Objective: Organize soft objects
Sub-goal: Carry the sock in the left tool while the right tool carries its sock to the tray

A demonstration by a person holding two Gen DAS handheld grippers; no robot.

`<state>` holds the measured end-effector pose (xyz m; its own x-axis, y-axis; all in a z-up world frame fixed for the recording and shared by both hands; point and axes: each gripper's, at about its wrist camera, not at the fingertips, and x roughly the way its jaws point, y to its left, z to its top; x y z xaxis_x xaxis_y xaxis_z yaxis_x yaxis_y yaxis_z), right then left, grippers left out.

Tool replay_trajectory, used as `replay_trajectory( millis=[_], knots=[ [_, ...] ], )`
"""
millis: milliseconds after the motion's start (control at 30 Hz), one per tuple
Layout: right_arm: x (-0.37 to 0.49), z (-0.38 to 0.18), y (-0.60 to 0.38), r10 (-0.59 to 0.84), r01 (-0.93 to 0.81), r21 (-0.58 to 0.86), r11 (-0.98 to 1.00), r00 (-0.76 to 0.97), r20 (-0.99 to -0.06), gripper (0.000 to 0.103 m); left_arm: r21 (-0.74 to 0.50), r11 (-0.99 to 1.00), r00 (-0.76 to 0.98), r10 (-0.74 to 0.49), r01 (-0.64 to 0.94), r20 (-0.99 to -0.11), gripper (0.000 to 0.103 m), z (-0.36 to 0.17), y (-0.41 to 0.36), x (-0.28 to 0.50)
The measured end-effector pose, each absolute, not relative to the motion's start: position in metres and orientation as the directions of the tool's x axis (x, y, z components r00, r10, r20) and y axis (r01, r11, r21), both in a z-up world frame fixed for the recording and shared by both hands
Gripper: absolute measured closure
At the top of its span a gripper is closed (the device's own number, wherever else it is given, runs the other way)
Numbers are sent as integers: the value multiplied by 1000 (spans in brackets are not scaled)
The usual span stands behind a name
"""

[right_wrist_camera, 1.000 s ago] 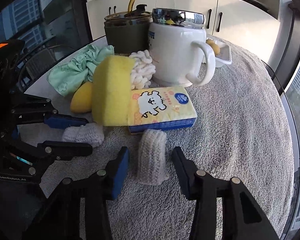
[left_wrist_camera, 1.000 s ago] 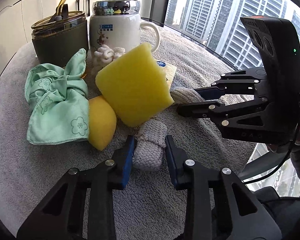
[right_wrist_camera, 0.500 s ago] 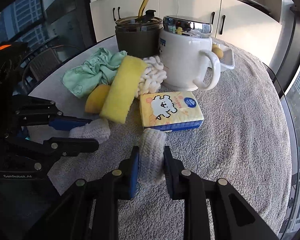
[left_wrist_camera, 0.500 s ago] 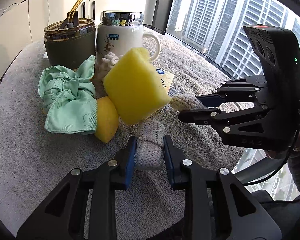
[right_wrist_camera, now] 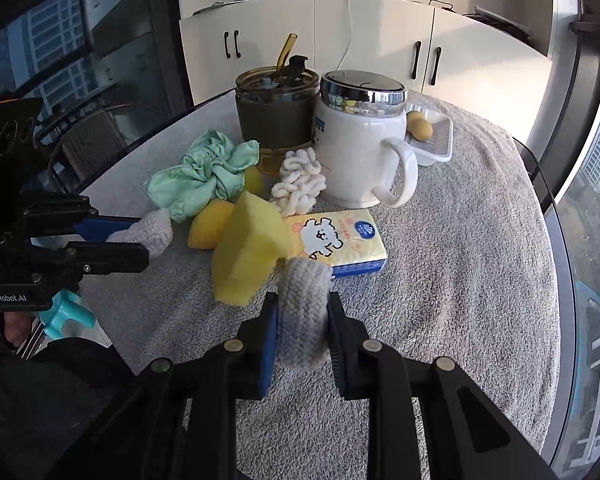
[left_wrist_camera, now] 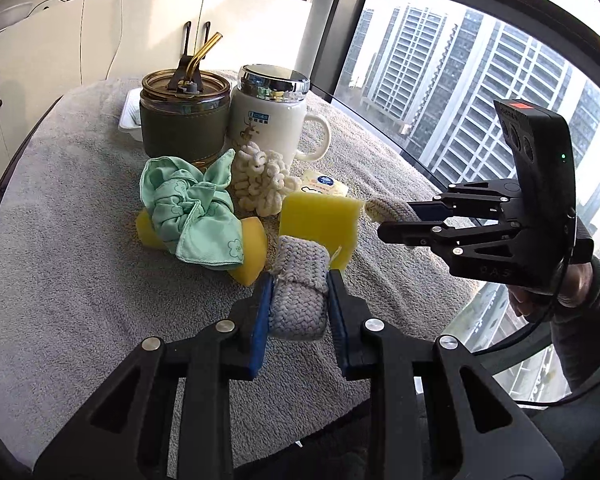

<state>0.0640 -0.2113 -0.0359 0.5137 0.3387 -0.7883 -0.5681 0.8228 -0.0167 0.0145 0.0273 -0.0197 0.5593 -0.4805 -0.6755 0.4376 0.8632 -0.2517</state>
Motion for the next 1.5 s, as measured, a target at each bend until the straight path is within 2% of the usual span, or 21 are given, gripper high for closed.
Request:
replay_trajectory(
  millis=[533, 767, 900, 1200, 1500],
  knots=[
    [73, -12, -225, 301, -538, -60, 841, 557, -774, 78, -225, 908, 654, -411, 353, -635, 78, 10, 80, 39],
    [102, 25, -241, 265, -521, -134, 843, 619, -739, 78, -118, 942, 729, -318, 314, -606, 78, 45, 118, 80],
    [132, 52, -251, 240, -509, -185, 840, 657, -715, 78, -47, 951, 753, -271, 305, -599, 78, 63, 132, 120],
    [243, 100, -264, 205, -511, -257, 820, 681, -703, 78, 30, 926, 725, -273, 375, -632, 78, 97, 136, 239],
    [362, 106, -248, 188, -582, -312, 751, 641, -744, 78, 29, 899, 623, -278, 436, -731, 78, 65, 107, 350]
  ],
)
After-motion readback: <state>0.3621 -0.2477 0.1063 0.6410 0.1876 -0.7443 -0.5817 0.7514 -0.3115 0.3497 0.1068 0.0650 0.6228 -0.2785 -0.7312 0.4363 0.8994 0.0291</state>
